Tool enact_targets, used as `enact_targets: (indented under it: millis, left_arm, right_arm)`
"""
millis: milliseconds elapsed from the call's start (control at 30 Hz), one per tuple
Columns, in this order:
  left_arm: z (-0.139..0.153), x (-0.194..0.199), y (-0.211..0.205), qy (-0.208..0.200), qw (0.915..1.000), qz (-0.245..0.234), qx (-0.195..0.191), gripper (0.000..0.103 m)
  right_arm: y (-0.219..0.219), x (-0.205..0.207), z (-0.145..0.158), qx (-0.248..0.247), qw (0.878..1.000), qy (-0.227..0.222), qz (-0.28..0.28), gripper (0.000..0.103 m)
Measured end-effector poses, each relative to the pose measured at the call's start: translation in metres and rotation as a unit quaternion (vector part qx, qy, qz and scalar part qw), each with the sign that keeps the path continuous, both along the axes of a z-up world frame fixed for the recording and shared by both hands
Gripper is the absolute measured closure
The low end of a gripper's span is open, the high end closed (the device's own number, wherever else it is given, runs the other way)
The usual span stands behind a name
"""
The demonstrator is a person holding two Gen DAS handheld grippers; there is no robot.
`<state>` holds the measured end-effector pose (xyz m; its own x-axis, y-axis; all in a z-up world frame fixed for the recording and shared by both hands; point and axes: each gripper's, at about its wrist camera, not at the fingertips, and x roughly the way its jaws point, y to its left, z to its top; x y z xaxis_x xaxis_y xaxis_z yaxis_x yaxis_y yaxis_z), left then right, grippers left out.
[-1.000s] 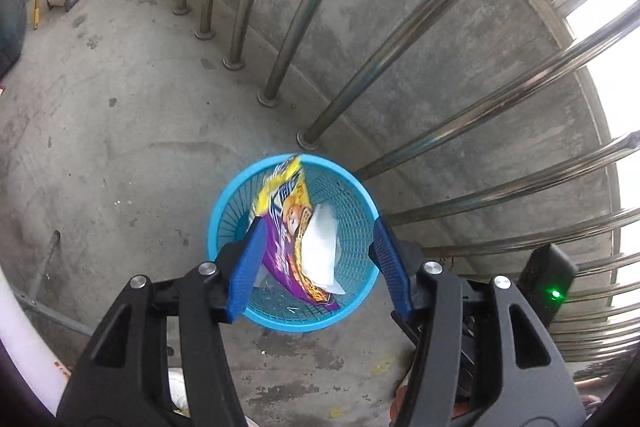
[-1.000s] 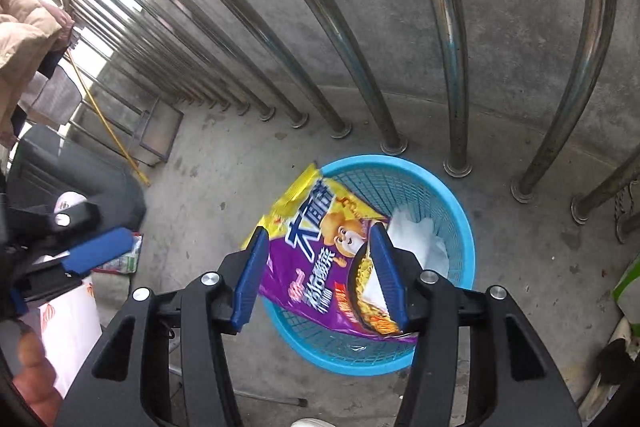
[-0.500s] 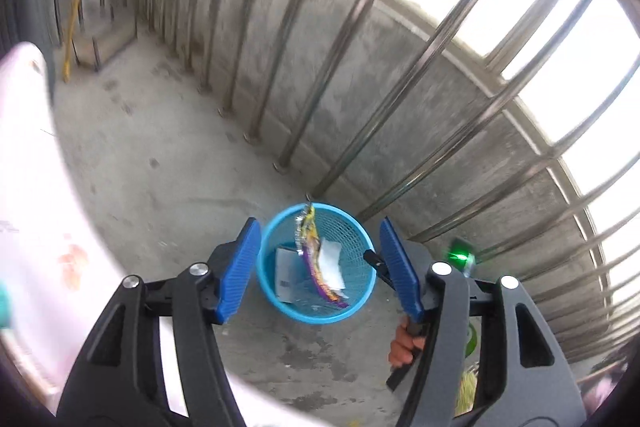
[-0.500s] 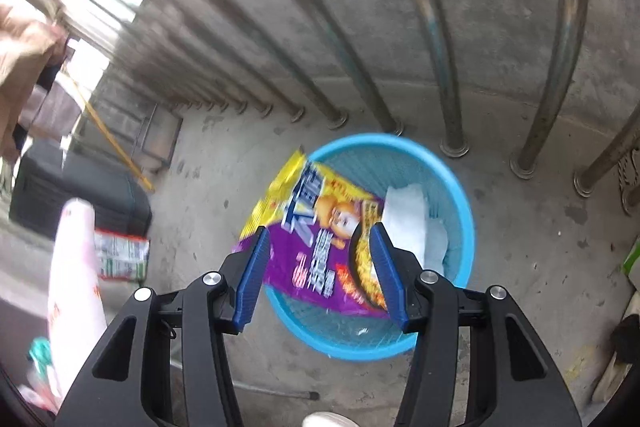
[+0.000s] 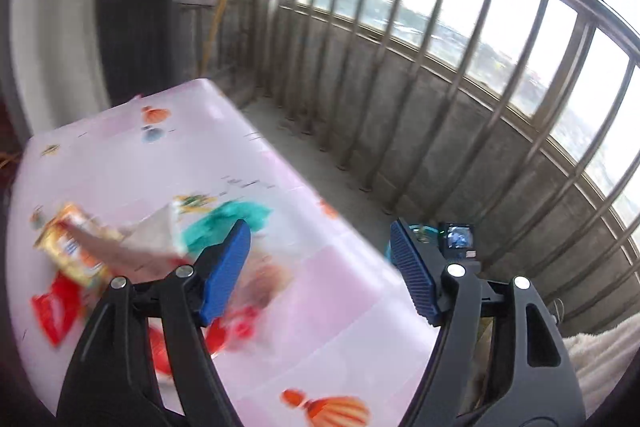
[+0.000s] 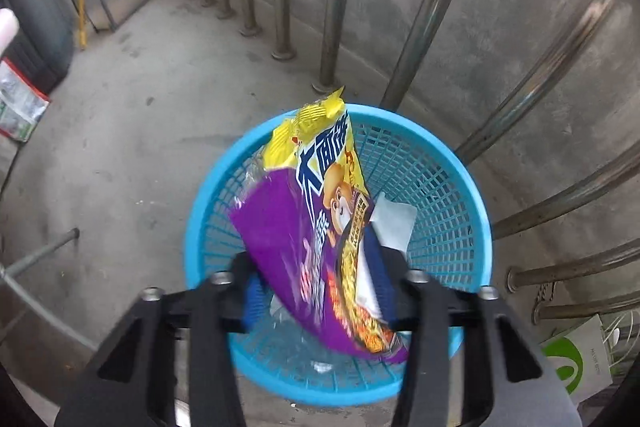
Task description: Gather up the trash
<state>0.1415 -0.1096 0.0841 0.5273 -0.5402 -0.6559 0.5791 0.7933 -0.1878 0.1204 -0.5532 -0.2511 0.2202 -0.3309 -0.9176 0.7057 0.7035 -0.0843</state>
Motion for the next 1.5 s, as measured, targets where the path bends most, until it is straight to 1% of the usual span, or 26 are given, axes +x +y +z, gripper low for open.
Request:
enact_targets:
  millis: [33, 100, 233, 267, 300, 333, 400, 467, 567, 633, 667, 767, 800, 867, 967, 1000, 1100, 1167, 1267, 1300, 1333, 1367, 1400, 1433, 1467, 1500]
  left_arm:
    - [-0.001, -0.002, 0.017, -0.003, 0.9998, 0.017, 0.004, 0.035]
    - [-0.002, -0.004, 0.045, -0.011, 0.999, 0.043, 0.002, 0.035]
    - [-0.006, 0.0, 0.1, -0.009, 0.9939, 0.11, 0.01, 0.035]
    - [-0.006, 0.001, 0.114, -0.005, 0.992, 0.125, 0.009, 0.035]
    - [-0.007, 0.003, 0.128, -0.002, 0.9902, 0.14, 0.006, 0.035]
    - [-0.007, 0.005, 0.141, -0.001, 0.9881, 0.154, 0.005, 0.035]
    - [-0.007, 0.01, 0.159, 0.0, 0.9838, 0.179, 0.01, 0.035]
    - [-0.009, 0.015, 0.172, 0.002, 0.9805, 0.196, 0.01, 0.035]
    - [-0.01, 0.016, 0.177, -0.002, 0.9785, 0.206, 0.01, 0.035]
    - [-0.011, 0.015, 0.173, -0.009, 0.9771, 0.212, 0.015, 0.035]
    - [-0.011, 0.015, 0.174, -0.01, 0.9771, 0.212, 0.014, 0.035]
    - [-0.014, 0.012, 0.174, -0.011, 0.9771, 0.212, 0.015, 0.035]
    - [-0.016, 0.011, 0.175, -0.01, 0.9769, 0.213, 0.017, 0.035]
    - [-0.019, 0.009, 0.176, -0.006, 0.9762, 0.216, 0.02, 0.035]
    - [-0.023, 0.007, 0.182, 0.006, 0.9745, 0.224, 0.019, 0.035]
    - [-0.024, 0.007, 0.184, 0.01, 0.9738, 0.226, 0.017, 0.035]
    - [-0.026, 0.006, 0.19, 0.016, 0.9723, 0.233, 0.01, 0.035]
    - [-0.027, 0.006, 0.193, 0.019, 0.9715, 0.236, 0.006, 0.035]
    - [-0.03, 0.006, 0.197, 0.027, 0.9705, 0.24, 0.0, 0.035]
    - [-0.031, 0.005, 0.198, 0.029, 0.9703, 0.24, 0.0, 0.035]
    - [-0.032, 0.004, 0.199, 0.029, 0.97, 0.241, 0.0, 0.035]
    - [-0.032, 0.004, 0.2, 0.029, 0.9698, 0.242, 0.0, 0.033]
    - [-0.032, 0.004, 0.201, 0.028, 0.9694, 0.244, -0.002, 0.031]
    - [-0.033, 0.003, 0.202, 0.029, 0.9691, 0.245, -0.003, 0.031]
    - [-0.033, 0.004, 0.203, 0.029, 0.9692, 0.244, -0.004, 0.031]
    - [-0.034, 0.004, 0.203, 0.029, 0.9695, 0.243, -0.007, 0.03]
  right_arm:
    - [-0.003, 0.003, -0.001, -0.003, 1.0, 0.002, 0.003, 0.08]
    - [-0.009, 0.007, -0.003, -0.005, 1.0, 0.006, 0.012, 0.095]
    - [-0.018, 0.008, 0.001, 0.01, 0.998, -0.009, 0.054, 0.099]
    - [-0.016, 0.009, 0.007, 0.037, 0.994, -0.037, 0.094, 0.099]
    - [-0.012, 0.01, 0.012, 0.07, 0.985, -0.064, 0.142, 0.099]
    - [-0.008, 0.012, 0.019, 0.081, 0.976, -0.076, 0.185, 0.099]
    - [0.008, 0.02, 0.028, 0.069, 0.959, -0.051, 0.27, 0.099]
    - [0.014, 0.028, 0.022, 0.046, 0.947, 0.003, 0.318, 0.099]
    - [0.009, 0.039, 0.0, 0.003, 0.937, 0.083, 0.339, 0.099]
    - [0.0, 0.047, -0.021, -0.024, 0.935, 0.13, 0.328, 0.099]
    - [-0.003, 0.049, -0.03, -0.021, 0.933, 0.143, 0.329, 0.099]
    - [-0.006, 0.05, -0.056, -0.035, 0.93, 0.167, 0.324, 0.099]
    - [-0.006, 0.047, -0.066, -0.034, 0.932, 0.169, 0.318, 0.099]
    - [-0.01, 0.043, -0.083, -0.027, 0.941, 0.169, 0.292, 0.098]
    - [-0.019, 0.04, -0.101, -0.014, 0.958, 0.174, 0.23, 0.097]
    - [-0.027, 0.04, -0.108, 0.0, 0.964, 0.171, 0.204, 0.097]
    - [-0.044, 0.039, -0.113, 0.05, 0.98, 0.136, 0.14, 0.093]
    - [-0.053, 0.039, -0.116, 0.071, 0.983, 0.128, 0.108, 0.084]
    - [-0.064, 0.04, -0.117, 0.101, 0.985, 0.123, 0.069, 0.077]
    - [-0.066, 0.04, -0.114, 0.106, 0.985, 0.12, 0.062, 0.071]
    - [-0.074, 0.044, -0.108, 0.108, 0.985, 0.117, 0.06, 0.059]
    - [-0.076, 0.045, -0.101, 0.105, 0.987, 0.108, 0.061, 0.05]
    - [-0.073, 0.043, -0.092, 0.1, 0.988, 0.095, 0.066, 0.045]
    - [-0.071, 0.041, -0.083, 0.096, 0.989, 0.085, 0.07, 0.036]
    - [-0.07, 0.039, -0.073, 0.094, 0.99, 0.075, 0.072, 0.03]
    - [-0.069, 0.035, -0.064, 0.093, 0.991, 0.064, 0.073, 0.029]
